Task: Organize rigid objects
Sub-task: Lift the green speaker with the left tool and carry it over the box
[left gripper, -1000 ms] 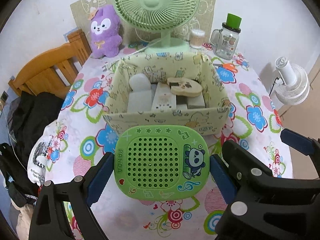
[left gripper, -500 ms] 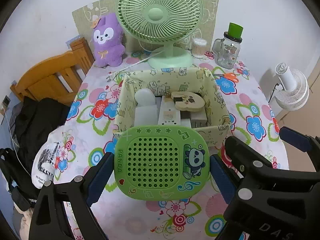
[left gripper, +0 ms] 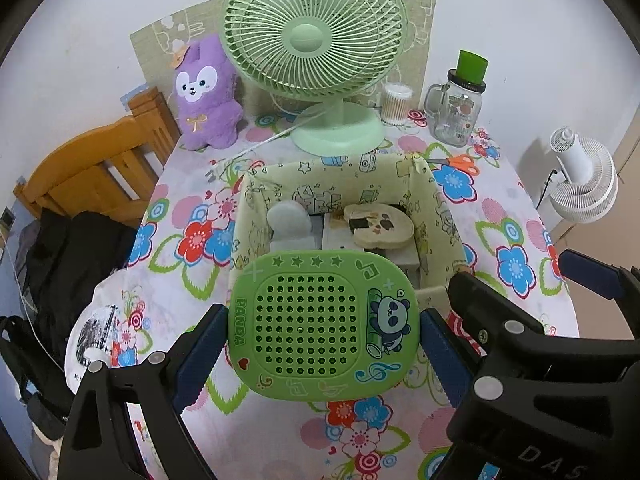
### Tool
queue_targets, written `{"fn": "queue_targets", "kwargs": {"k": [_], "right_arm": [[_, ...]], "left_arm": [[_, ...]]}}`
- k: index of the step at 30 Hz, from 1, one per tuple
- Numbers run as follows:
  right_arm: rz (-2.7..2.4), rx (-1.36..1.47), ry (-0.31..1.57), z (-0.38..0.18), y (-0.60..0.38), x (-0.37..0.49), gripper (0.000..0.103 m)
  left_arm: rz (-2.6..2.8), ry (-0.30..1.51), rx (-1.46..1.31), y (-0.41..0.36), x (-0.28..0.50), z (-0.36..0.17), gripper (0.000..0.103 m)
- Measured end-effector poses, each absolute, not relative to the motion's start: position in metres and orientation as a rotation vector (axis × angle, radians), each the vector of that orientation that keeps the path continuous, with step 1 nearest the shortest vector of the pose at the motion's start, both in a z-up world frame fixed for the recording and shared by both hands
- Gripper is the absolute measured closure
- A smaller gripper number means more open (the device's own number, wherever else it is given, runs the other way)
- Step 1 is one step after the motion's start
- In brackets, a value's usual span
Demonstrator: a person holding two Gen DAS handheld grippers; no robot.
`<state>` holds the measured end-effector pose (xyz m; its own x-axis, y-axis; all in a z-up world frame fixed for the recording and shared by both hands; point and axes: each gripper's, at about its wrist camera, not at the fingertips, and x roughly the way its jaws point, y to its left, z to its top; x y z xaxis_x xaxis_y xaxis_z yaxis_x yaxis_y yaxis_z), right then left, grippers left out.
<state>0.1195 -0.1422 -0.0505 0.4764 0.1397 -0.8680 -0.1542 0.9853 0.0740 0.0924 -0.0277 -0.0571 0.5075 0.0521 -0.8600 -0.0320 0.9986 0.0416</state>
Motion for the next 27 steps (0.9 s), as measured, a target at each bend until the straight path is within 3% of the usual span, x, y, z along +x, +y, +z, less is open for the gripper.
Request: {"fn": "queue_targets", "kwargs": {"k": [27], "right_arm": [[0.146, -0.016, 1.081, -0.063, -0.134, 0.181, 0.002]], "left_arm": [[0.028, 1.059, 0.036, -0.022, 0.156, -0.071, 0.008]]}}
